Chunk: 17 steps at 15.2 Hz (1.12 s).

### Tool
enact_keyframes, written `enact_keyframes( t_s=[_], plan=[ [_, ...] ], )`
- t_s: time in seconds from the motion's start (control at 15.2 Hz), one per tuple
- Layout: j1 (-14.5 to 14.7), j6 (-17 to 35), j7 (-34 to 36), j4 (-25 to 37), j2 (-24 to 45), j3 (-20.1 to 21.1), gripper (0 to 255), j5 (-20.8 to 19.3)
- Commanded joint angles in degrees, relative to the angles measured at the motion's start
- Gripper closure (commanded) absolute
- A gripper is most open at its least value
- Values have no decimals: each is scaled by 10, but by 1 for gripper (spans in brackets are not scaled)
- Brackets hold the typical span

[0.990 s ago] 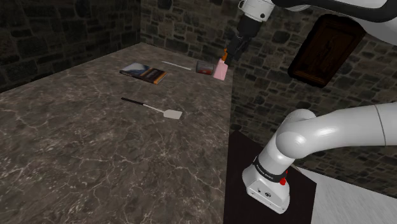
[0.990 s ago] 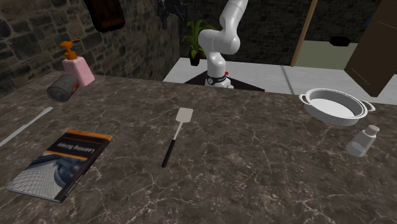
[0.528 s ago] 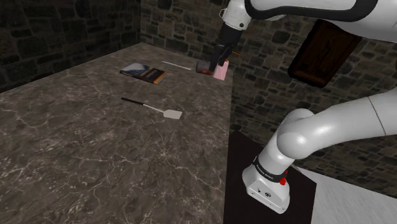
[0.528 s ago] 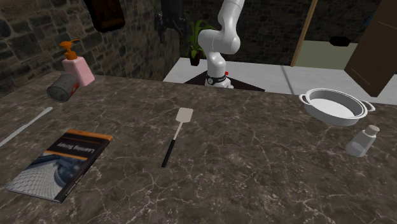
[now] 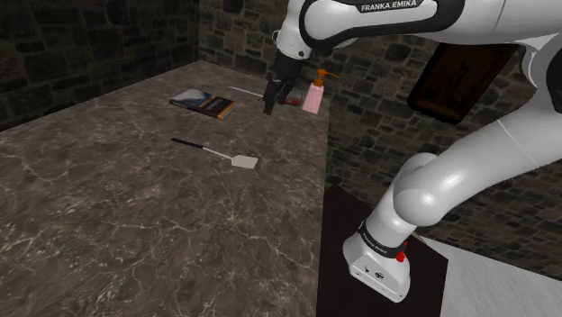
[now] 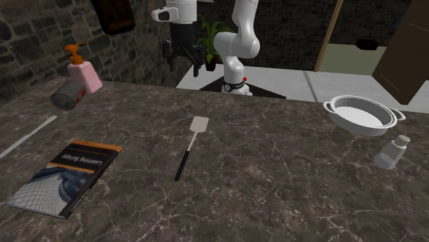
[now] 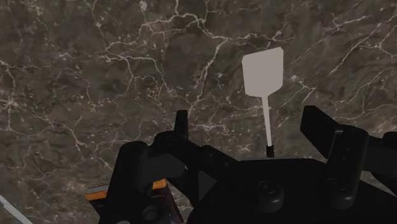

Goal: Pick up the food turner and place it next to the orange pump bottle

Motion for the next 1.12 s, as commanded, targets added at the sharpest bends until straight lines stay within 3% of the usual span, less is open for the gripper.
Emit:
enact_keyframes(
  t_s=[0.0,0.86,1.06],
  plan=[
    [7,31,1,9,41,10,0,1],
    [45,144,10,139,303,58,0,-29],
    [48,161,13,145,328,59,0,-35]
  ],
)
